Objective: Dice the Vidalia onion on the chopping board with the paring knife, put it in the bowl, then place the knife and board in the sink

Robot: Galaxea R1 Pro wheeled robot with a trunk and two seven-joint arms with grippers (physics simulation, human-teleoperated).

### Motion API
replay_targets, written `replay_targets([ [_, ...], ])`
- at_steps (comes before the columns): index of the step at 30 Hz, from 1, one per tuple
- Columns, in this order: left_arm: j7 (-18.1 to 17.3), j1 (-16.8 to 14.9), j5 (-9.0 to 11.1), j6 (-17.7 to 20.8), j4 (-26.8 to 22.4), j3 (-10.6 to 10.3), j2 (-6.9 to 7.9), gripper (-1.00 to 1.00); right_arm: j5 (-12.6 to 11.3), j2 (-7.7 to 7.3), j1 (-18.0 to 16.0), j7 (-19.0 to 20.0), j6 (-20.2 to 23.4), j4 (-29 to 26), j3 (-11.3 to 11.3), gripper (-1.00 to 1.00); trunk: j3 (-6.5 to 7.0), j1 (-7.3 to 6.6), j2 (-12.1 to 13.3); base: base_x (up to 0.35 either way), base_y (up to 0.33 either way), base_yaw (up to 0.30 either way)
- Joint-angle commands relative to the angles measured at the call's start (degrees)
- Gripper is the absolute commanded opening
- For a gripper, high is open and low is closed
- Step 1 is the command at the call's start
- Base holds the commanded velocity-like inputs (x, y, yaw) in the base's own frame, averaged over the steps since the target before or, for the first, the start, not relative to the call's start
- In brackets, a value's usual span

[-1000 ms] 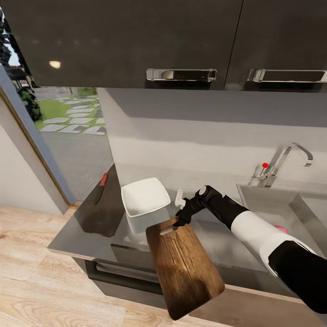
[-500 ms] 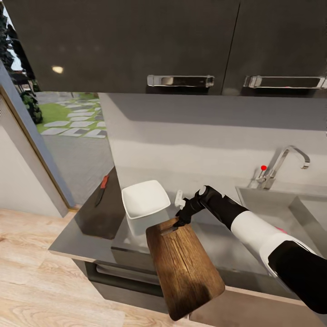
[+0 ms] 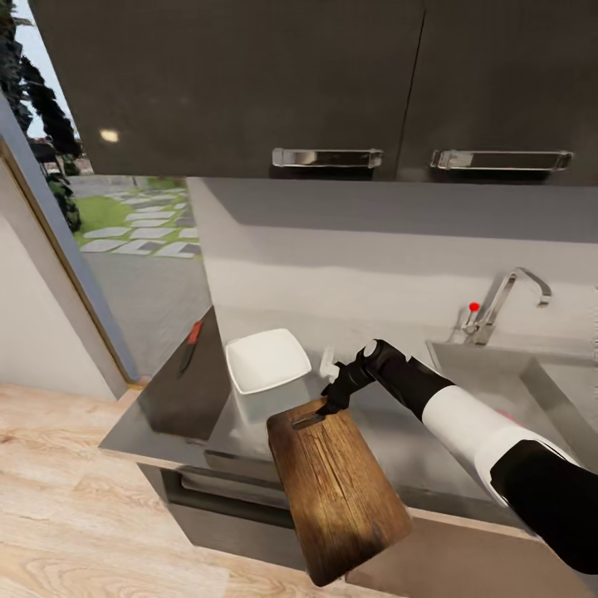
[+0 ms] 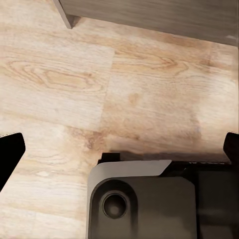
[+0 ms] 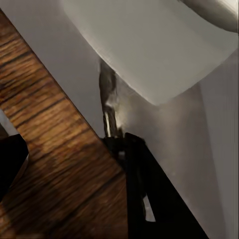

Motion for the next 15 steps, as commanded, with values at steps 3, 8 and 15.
replay_targets([
  [3,-0.01,-0.03,0.06,-0.15,0.0,0.09,-0.02,1.0,0.07,-0.06,-0.04,0.16,0.47,-0.16,0.15,-1.0,0.2,-0.02,-0.06,-0.323,0.0,0.0],
  [8,-0.01,-0.03,0.06,-0.15,0.0,0.09,-0.02,1.0,-0.01,-0.12,-0.04,0.16,0.63,-0.16,0.1,-1.0,0.66,-0.02,-0.06,-0.285,0.0,0.0],
  [15,-0.01,-0.02,0.06,-0.15,0.0,0.09,-0.02,1.0,0.04,-0.13,-0.04,0.16,0.74,-0.16,0.07,-1.0,1.3,-0.02,-0.06,-0.048,0.0,0.0],
])
